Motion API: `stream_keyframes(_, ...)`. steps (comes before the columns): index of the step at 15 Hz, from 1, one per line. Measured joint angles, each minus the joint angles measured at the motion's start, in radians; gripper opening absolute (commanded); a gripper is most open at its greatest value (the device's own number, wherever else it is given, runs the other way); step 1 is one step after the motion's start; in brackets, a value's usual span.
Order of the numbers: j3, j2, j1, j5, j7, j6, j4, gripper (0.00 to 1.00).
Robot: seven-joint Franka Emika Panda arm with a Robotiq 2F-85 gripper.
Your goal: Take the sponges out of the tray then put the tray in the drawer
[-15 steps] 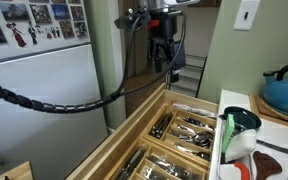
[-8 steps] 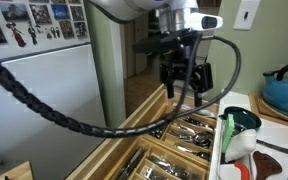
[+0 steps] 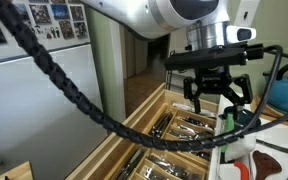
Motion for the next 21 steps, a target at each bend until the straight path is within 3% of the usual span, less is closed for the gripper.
stream_keyframes(6,0.003,-0.002,0.002,0.025,-0.013,0.005,0.004,1.0)
stream_keyframes(21,-0.021,0.128,-0.162,0.446,-0.417,0.119,0.107,1.0)
